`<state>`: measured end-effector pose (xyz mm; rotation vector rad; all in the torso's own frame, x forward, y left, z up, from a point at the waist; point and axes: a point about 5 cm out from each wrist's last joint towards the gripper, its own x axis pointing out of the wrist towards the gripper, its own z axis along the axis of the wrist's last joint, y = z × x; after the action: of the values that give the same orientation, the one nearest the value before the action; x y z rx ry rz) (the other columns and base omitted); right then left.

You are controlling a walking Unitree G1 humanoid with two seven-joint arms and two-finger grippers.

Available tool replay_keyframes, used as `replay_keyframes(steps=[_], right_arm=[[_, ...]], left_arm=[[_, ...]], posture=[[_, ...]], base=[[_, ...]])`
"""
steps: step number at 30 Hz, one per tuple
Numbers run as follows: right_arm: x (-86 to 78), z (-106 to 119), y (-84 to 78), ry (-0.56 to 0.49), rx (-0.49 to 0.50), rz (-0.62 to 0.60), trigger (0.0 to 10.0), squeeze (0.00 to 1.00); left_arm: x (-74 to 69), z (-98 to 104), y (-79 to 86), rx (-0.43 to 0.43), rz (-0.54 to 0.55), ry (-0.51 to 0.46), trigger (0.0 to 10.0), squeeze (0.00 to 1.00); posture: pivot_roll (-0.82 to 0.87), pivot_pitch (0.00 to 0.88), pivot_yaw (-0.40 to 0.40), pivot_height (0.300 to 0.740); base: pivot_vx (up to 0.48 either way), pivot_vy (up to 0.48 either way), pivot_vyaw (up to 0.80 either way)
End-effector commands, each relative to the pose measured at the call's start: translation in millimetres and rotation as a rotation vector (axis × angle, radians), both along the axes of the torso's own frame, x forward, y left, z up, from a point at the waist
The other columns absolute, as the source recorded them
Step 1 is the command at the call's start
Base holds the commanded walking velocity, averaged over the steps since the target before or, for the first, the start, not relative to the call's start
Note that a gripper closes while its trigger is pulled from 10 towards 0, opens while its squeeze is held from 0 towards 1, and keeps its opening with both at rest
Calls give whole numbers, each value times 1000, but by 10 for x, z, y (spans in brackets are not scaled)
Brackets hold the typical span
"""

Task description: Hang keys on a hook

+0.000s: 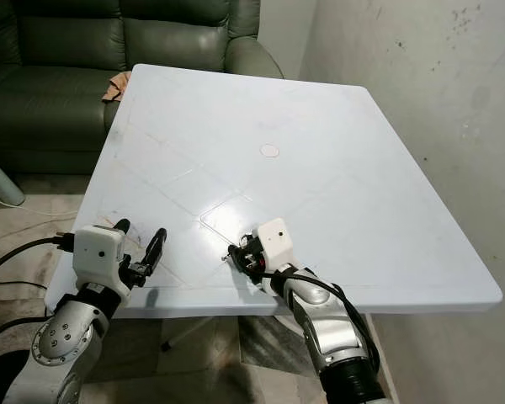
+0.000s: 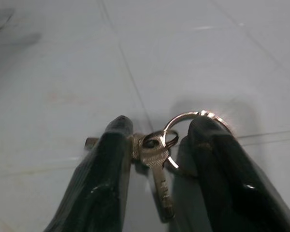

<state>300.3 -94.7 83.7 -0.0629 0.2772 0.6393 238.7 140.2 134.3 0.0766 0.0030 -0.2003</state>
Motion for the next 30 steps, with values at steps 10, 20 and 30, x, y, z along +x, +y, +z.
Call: replay_keyframes(steps=[10, 20, 30], right_arm=[[-12, -41, -38, 8, -22, -2, 39, 0], [18, -9, -59, -17, -10, -15, 0, 0], [123, 241, -98, -161, 132, -13, 0, 0]], left_arm=[[31, -14, 3, 8, 4, 5, 10000, 0], [49, -6, 5, 12, 3, -3, 10000, 0], [104, 28, 7, 23, 6, -26, 10000, 0]], posture=[[-43, 77, -121, 740], [-42, 63, -118, 740], [-41, 39, -115, 740]], base=[[0, 0, 0], [0, 0, 0], [0, 0, 0]])
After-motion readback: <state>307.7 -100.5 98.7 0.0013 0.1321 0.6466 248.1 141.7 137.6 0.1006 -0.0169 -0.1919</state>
